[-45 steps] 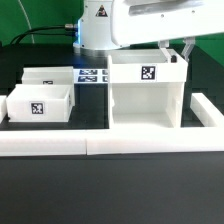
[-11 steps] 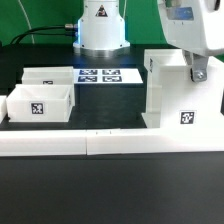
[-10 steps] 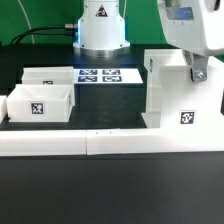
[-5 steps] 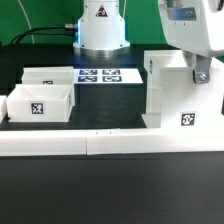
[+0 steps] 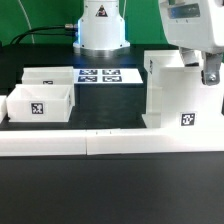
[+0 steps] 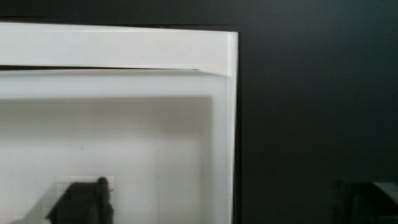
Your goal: Assemble drawer
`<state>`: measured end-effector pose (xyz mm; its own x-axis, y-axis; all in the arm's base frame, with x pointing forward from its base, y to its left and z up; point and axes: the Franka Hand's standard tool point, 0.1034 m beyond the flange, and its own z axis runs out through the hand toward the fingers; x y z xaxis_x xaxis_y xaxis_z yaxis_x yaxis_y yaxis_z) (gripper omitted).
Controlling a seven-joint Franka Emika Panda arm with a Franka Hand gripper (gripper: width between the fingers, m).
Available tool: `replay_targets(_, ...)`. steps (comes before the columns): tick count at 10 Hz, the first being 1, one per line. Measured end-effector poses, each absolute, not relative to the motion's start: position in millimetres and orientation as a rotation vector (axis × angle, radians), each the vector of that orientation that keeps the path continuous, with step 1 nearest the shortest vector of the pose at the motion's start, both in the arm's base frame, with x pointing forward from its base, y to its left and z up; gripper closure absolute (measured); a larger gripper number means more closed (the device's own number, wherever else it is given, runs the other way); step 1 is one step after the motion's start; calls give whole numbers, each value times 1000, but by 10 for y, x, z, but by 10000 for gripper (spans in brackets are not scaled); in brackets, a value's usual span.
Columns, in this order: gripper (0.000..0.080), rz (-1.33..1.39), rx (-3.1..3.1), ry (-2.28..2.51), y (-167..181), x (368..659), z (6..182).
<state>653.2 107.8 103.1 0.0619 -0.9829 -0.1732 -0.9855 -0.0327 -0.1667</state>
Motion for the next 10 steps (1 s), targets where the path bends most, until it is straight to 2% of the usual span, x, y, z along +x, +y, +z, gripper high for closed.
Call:
replay_targets(2, 152, 11, -2123, 1973, 1078, 6528, 1043)
replay_targets(7, 151, 7, -2392, 1639, 979, 6182, 1427)
replay_targets(10, 151, -2, -2451, 1554, 984, 6184, 1400)
